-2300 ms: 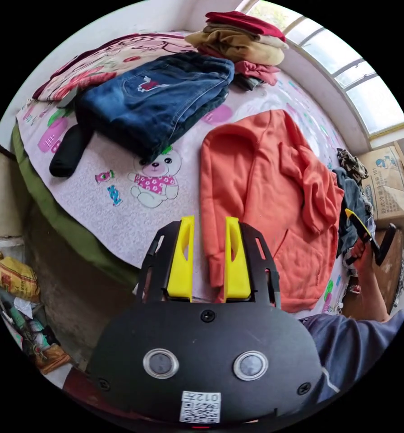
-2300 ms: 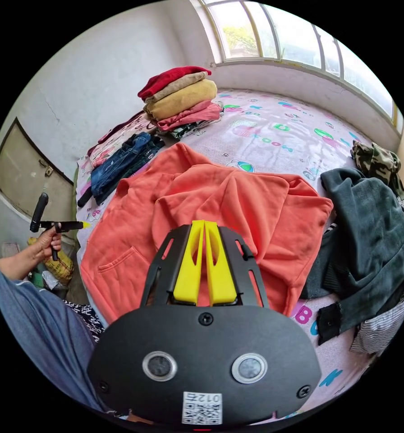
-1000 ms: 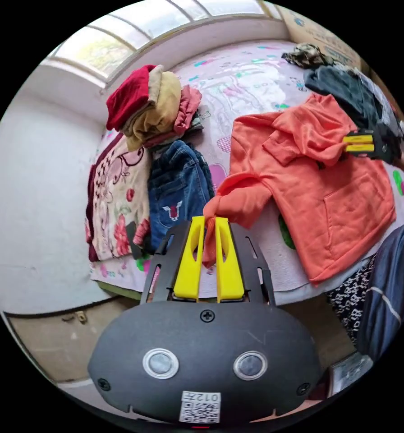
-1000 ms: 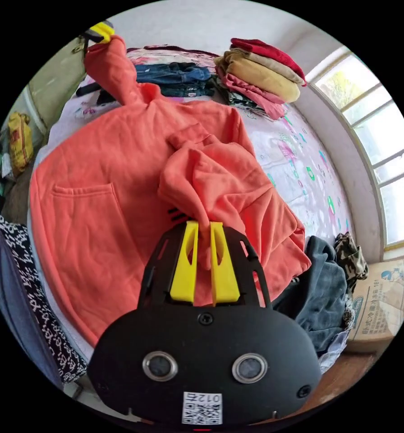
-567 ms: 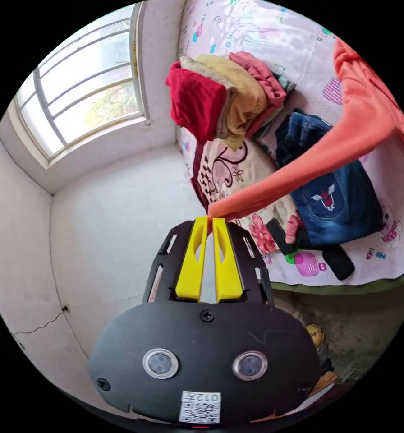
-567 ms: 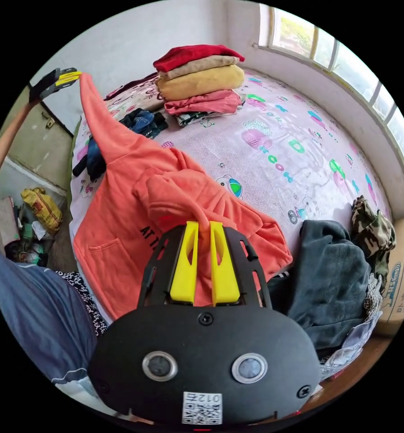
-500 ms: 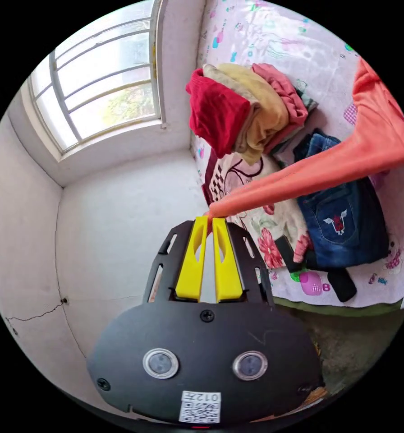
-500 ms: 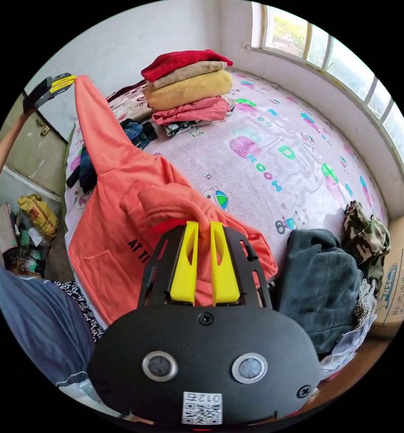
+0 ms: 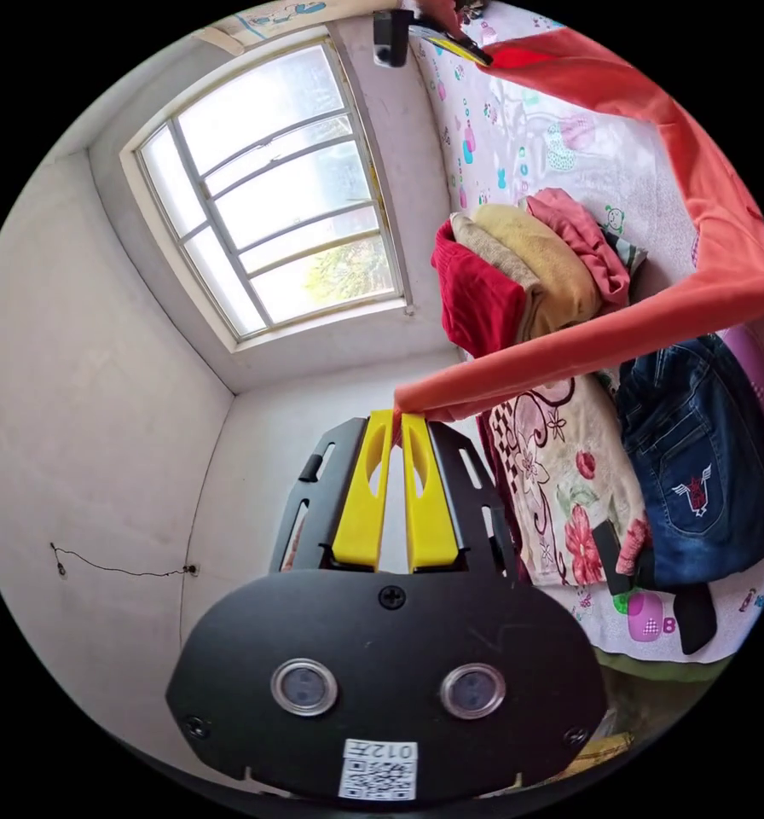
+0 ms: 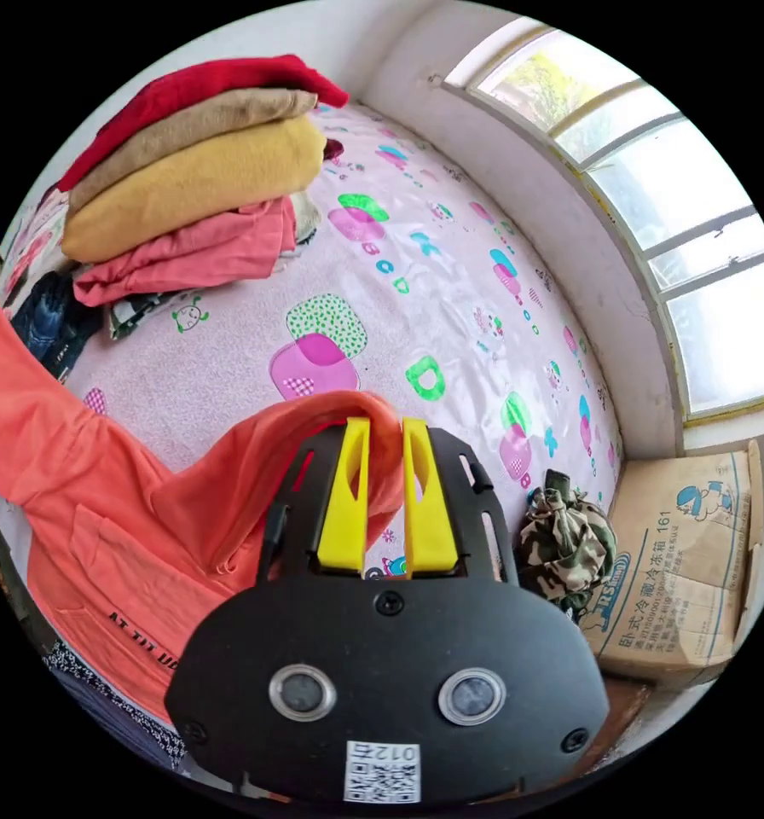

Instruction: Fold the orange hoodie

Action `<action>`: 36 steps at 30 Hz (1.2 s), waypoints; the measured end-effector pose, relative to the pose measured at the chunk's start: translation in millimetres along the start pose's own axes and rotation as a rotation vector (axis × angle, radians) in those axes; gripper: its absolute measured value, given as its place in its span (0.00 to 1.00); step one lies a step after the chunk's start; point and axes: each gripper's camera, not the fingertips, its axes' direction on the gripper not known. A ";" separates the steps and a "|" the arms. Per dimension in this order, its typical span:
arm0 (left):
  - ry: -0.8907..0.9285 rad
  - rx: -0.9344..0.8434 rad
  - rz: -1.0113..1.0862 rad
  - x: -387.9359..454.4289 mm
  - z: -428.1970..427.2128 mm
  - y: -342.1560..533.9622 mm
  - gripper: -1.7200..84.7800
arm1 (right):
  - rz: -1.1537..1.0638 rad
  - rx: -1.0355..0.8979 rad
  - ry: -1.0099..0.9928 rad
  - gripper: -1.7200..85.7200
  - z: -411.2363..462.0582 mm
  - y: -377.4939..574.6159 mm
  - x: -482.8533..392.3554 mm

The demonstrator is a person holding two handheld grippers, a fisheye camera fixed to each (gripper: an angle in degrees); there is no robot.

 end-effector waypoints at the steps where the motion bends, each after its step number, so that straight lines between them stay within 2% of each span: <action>1: -0.024 0.002 0.009 1.1 -11.3 2.0 0.02 | -0.012 -0.067 0.022 0.16 21.2 -2.8 -1.2; 3: -0.058 0.003 0.022 2.7 -24.8 2.6 0.02 | -0.012 -0.114 0.073 0.20 41.1 3.4 2.7; 6: -0.116 0.032 0.010 -0.2 -44.6 -5.2 0.02 | 0.121 -0.001 0.046 0.21 35.8 37.3 33.1; 9: -0.163 0.089 -0.024 -7.9 -66.1 -22.3 0.02 | 0.226 0.192 -0.282 0.19 -1.5 86.3 60.2; 11: -0.185 0.141 -0.037 -11.3 -82.7 -40.2 0.02 | 0.250 0.312 -0.716 0.19 -37.4 123.2 66.3; 14: -0.193 0.201 -0.046 -12.5 -100.9 -64.4 0.02 | 0.209 0.488 -0.998 0.18 -98.1 164.9 49.7; 17: -0.208 0.267 -0.030 -12.1 -119.4 -90.1 0.02 | 0.155 0.610 -1.037 0.19 -158.4 193.7 35.5; 19: -0.222 0.315 -0.021 -12.1 -129.9 -103.9 0.02 | 0.127 0.620 -1.011 0.20 -184.0 203.7 30.5; 24: -0.262 0.410 0.052 -6.3 -153.6 -140.2 0.02 | 0.091 0.582 -0.798 0.23 -220.4 234.4 19.1; 27: -0.293 0.471 0.060 -4.0 -167.1 -158.8 0.02 | 0.074 0.479 -0.676 0.22 -215.4 251.5 11.1; 30: -0.291 0.503 0.067 -2.0 -174.2 -176.0 0.02 | 0.090 0.414 -0.570 0.10 -196.0 276.7 12.7; 31: -0.265 0.502 0.084 -0.3 -175.6 -182.6 0.02 | 0.103 0.421 -0.579 0.06 -188.4 290.4 19.2; 34: -0.256 0.534 0.008 1.8 -182.8 -185.1 0.02 | 0.228 0.433 -0.605 0.05 -158.5 329.9 48.3; 36: -0.258 0.543 -0.070 3.5 -185.1 -178.8 0.02 | 0.343 0.421 -0.763 0.05 -125.2 357.3 78.6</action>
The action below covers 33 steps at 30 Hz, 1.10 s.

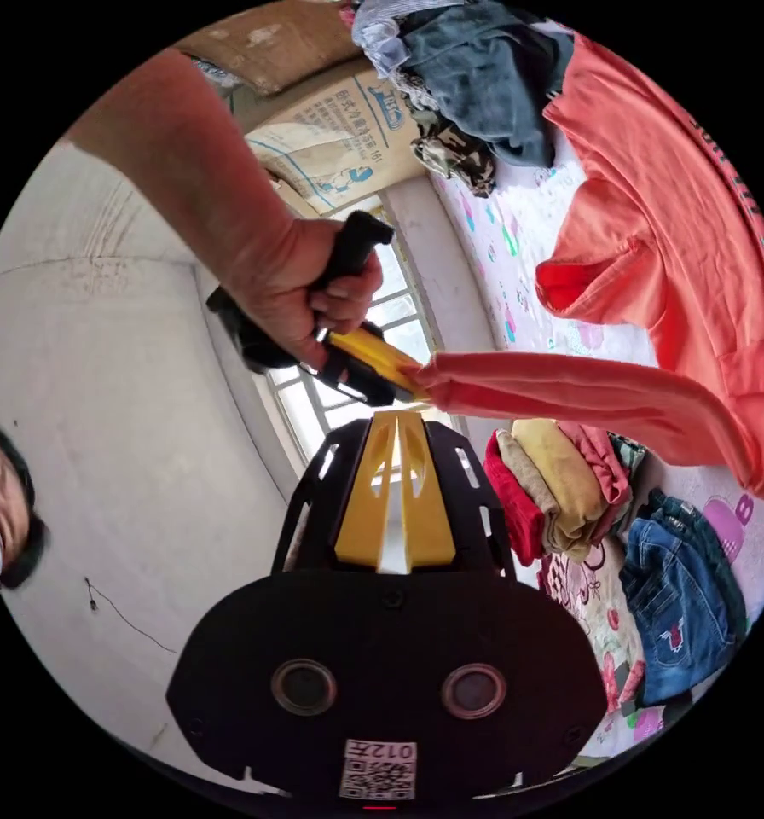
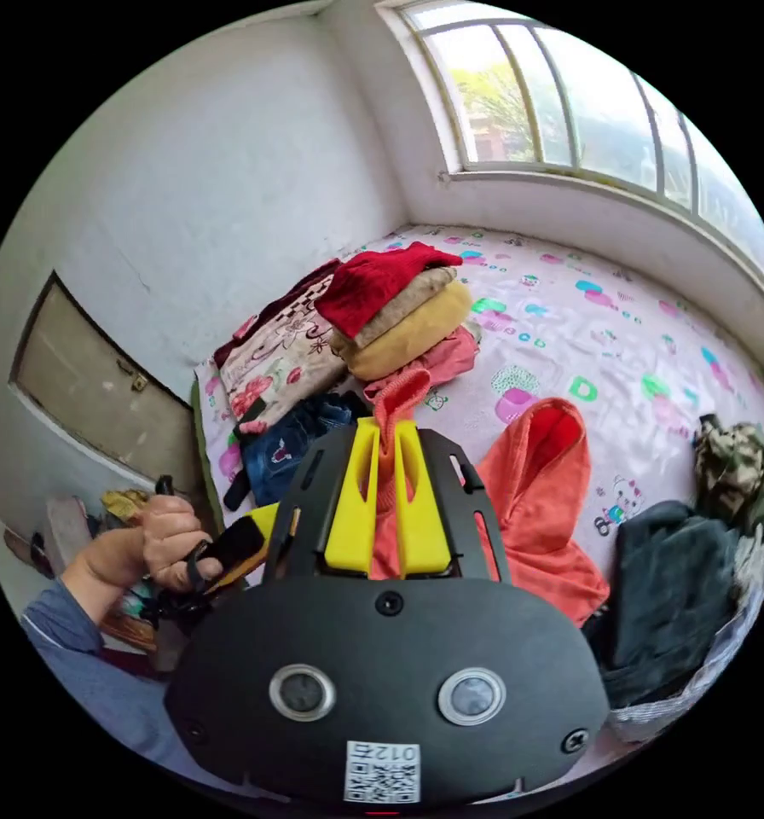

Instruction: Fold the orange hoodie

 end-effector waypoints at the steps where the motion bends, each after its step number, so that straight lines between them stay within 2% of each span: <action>1: 0.004 -0.041 -0.064 -0.2 -0.8 4.5 0.02 | 0.104 0.028 -0.068 0.05 -6.7 16.7 34.0; 3: 0.117 -0.126 -0.189 -1.5 0.7 15.1 0.02 | 0.166 0.072 -0.085 0.05 -17.2 46.8 73.3; 5: 0.339 -0.292 -0.308 14.1 12.6 33.6 0.02 | 0.219 0.112 -0.069 0.04 -27.7 94.7 117.5; 8: 0.608 -0.445 -0.353 57.6 27.2 50.5 0.02 | 0.327 0.136 -0.080 0.04 -29.9 163.3 171.6; 14: 0.955 -0.557 -0.384 138.4 65.3 55.2 0.02 | 0.562 0.173 -0.080 0.04 -11.7 295.4 266.7; 19: 1.147 -0.598 -0.457 183.9 121.4 54.1 0.02 | 0.663 0.200 -0.084 0.04 9.9 372.6 303.6; 24: 1.272 -0.635 -0.552 219.8 178.8 46.7 0.02 | 0.662 0.143 -0.003 0.04 34.8 412.6 315.5; 27: 1.441 -0.697 -0.618 254.5 207.4 48.9 0.02 | 0.601 0.105 0.088 0.04 44.5 419.4 317.5; 29: 1.545 -0.747 -0.636 285.9 221.2 53.1 0.02 | 0.575 0.052 0.145 0.04 54.7 423.9 321.8; 33: 1.589 -0.757 -0.669 312.9 233.1 60.3 0.02 | 0.578 -0.087 0.144 0.05 79.6 436.3 330.7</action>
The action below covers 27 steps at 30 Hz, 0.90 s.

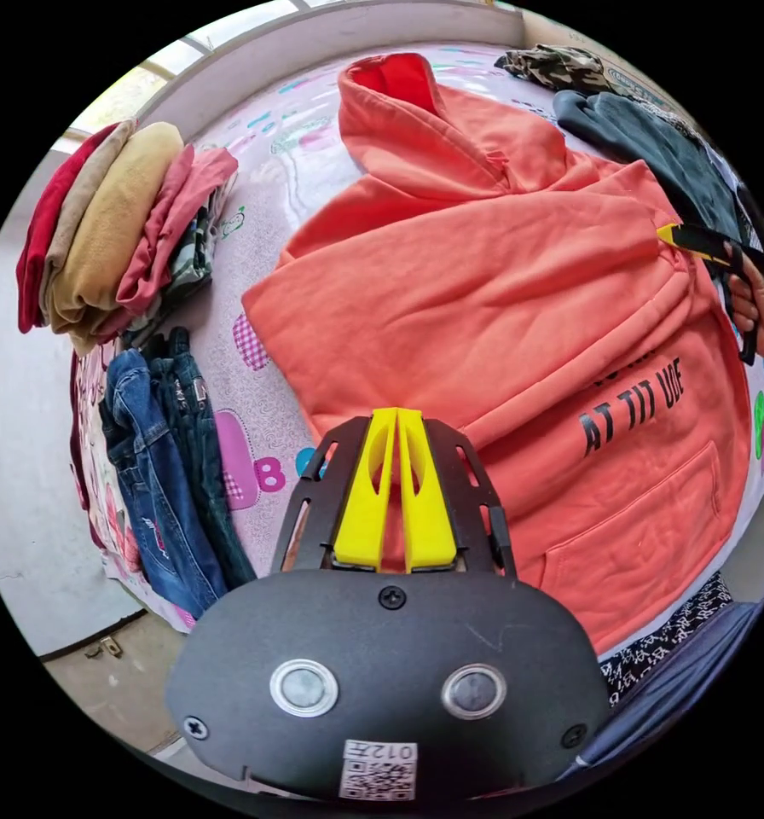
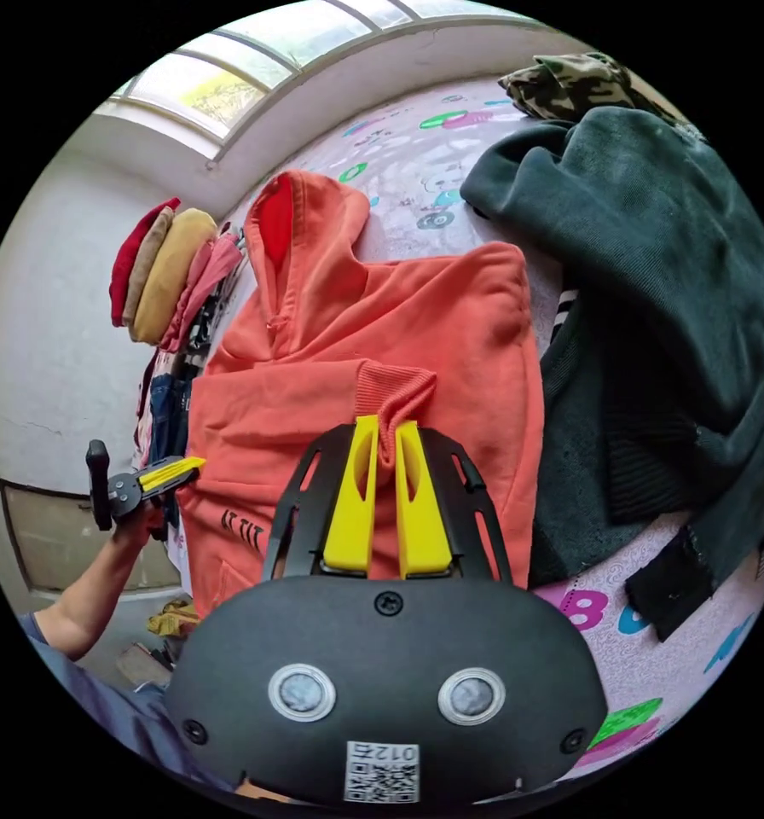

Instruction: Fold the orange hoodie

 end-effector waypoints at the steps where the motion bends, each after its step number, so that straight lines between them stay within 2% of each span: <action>1: 0.001 0.004 0.009 -4.3 1.6 -3.0 0.02 | 0.009 0.009 -0.028 0.06 -3.8 2.9 4.4; 6: 0.019 0.037 0.032 -27.2 -1.9 -7.0 0.02 | 0.131 0.205 -0.036 0.08 -60.0 27.1 34.8; 8: 0.029 0.116 -0.012 -42.3 -24.7 -5.7 0.02 | 0.038 0.287 -0.012 0.06 -85.4 40.4 18.5; 11: 0.017 0.228 -0.018 -51.7 -51.6 -15.5 0.02 | -0.191 0.191 -0.008 0.03 -61.0 44.5 -39.9; 14: 0.029 0.176 -0.006 -58.2 -40.4 -45.4 0.02 | -0.345 0.054 0.095 0.02 -3.7 48.3 -91.2; 19: 0.042 0.014 0.032 -62.7 13.8 -60.6 0.02 | -0.370 -0.050 0.262 0.02 43.7 71.0 -86.8; 23: 0.134 0.105 -0.006 -82.2 29.8 -46.9 0.02 | -0.269 -0.021 0.138 0.02 37.2 82.1 -53.8; 25: 0.196 0.106 -0.059 -99.0 24.9 -49.0 0.02 | -0.224 0.018 0.135 0.02 27.4 78.6 -54.1; 27: 0.228 0.179 -0.139 -118.5 8.8 -49.6 0.02 | -0.238 0.105 0.162 0.02 13.7 76.1 -64.3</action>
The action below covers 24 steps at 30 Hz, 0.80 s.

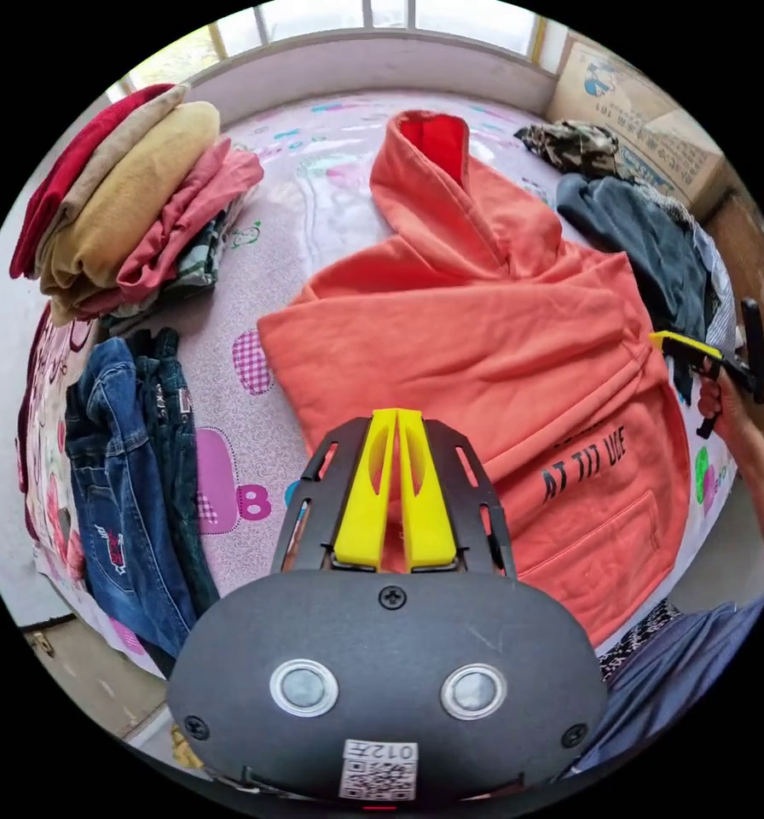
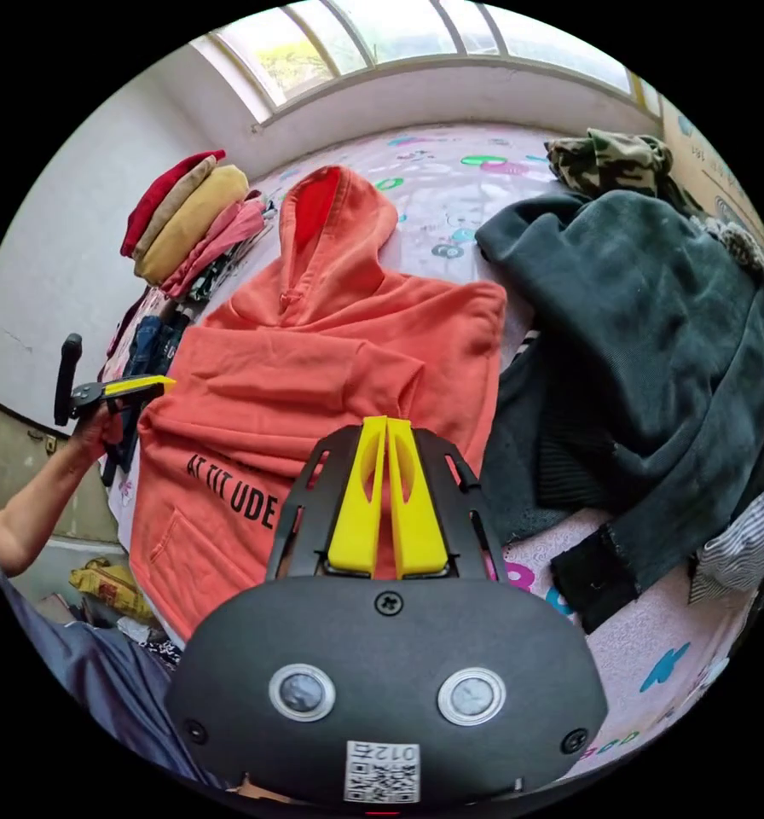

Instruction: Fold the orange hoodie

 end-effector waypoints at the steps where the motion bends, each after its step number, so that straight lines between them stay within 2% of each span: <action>1: 0.026 0.067 -0.030 -8.3 -12.1 -5.5 0.02 | -0.017 0.031 -0.005 0.02 -3.0 -6.8 -5.1; 3: 0.052 0.098 -0.061 -17.6 -16.9 -20.2 0.02 | -0.053 0.016 -0.018 0.02 8.1 -21.1 -13.4; 8: 0.033 -0.089 -0.063 -21.3 35.5 -60.1 0.02 | -0.111 -0.194 0.071 0.02 81.7 -37.4 -17.3; 9: 0.027 -0.118 -0.056 -20.6 43.2 -60.8 0.02 | -0.112 -0.180 0.055 0.02 83.2 -36.6 -15.5; 12: 0.053 -0.107 -0.104 -28.7 46.6 -61.5 0.02 | -0.052 -0.187 0.002 0.02 78.7 -45.3 -6.4; 15: 0.085 -0.006 -0.138 -35.5 21.3 -66.1 0.02 | -0.148 -0.020 -0.002 0.02 43.8 -69.0 -23.2; 17: 0.135 0.112 -0.133 -40.7 -0.4 -88.5 0.02 | -0.195 0.041 0.008 0.03 39.1 -113.2 -28.2; 20: 0.192 0.174 -0.159 -58.2 -8.0 -145.3 0.03 | -0.167 0.044 -0.056 0.04 55.8 -186.5 -10.7; 24: 0.238 0.105 -0.146 -77.9 17.4 -221.9 0.05 | -0.109 -0.016 -0.132 0.09 93.2 -270.5 19.4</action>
